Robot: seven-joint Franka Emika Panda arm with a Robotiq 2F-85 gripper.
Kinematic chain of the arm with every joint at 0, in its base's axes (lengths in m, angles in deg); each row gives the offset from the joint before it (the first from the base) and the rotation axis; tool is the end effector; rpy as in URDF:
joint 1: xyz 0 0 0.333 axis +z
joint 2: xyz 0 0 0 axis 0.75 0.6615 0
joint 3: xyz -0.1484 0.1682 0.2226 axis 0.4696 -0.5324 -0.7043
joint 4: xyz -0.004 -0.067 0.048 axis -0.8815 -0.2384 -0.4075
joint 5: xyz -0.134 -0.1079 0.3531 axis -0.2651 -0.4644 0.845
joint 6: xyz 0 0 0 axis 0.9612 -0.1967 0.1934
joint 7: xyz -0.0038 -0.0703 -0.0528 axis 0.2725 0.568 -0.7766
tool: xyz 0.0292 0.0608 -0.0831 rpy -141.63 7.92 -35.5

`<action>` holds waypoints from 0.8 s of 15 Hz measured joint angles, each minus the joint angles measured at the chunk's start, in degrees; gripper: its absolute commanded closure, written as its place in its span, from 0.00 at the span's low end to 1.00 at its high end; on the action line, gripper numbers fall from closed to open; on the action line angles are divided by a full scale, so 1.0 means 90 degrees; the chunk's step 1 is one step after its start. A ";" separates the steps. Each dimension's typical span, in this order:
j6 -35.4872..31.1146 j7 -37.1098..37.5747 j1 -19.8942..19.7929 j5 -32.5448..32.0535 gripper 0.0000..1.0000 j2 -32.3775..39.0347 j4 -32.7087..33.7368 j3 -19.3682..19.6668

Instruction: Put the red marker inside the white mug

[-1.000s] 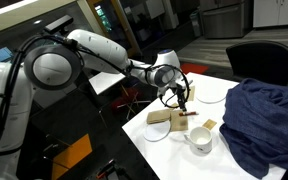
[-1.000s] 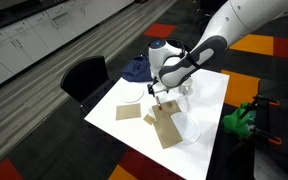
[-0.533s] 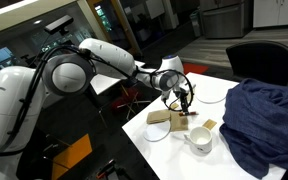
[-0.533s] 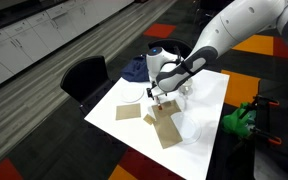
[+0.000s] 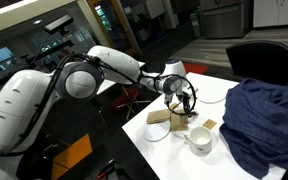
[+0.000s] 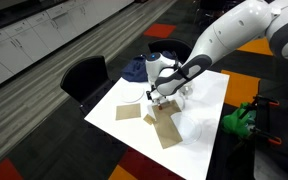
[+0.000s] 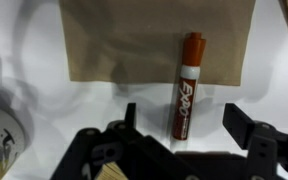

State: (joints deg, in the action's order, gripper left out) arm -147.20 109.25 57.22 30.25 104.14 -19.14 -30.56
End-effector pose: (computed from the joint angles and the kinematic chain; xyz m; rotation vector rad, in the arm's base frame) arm 0.7102 0.0617 0.0799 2.8688 -1.1827 0.0419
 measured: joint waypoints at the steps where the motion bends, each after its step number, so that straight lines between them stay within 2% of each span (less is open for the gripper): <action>1: 0.0000 0.0000 -0.0001 0.0000 0.13 0.0045 0.0057 0.0001; 2: 0.0000 0.0000 -0.0001 0.0000 0.16 0.0086 0.0108 0.0001; 3: 0.0000 0.0000 -0.0003 0.0000 0.33 0.0124 0.0153 0.0001; 9: 0.0000 0.0001 -0.0008 0.0000 0.81 0.0292 0.0365 0.0004; 12: 0.0000 0.0001 -0.0009 0.0000 1.00 0.0325 0.0421 0.0006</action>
State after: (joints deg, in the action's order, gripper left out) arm -147.20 109.26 57.14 30.26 107.06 -15.35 -30.51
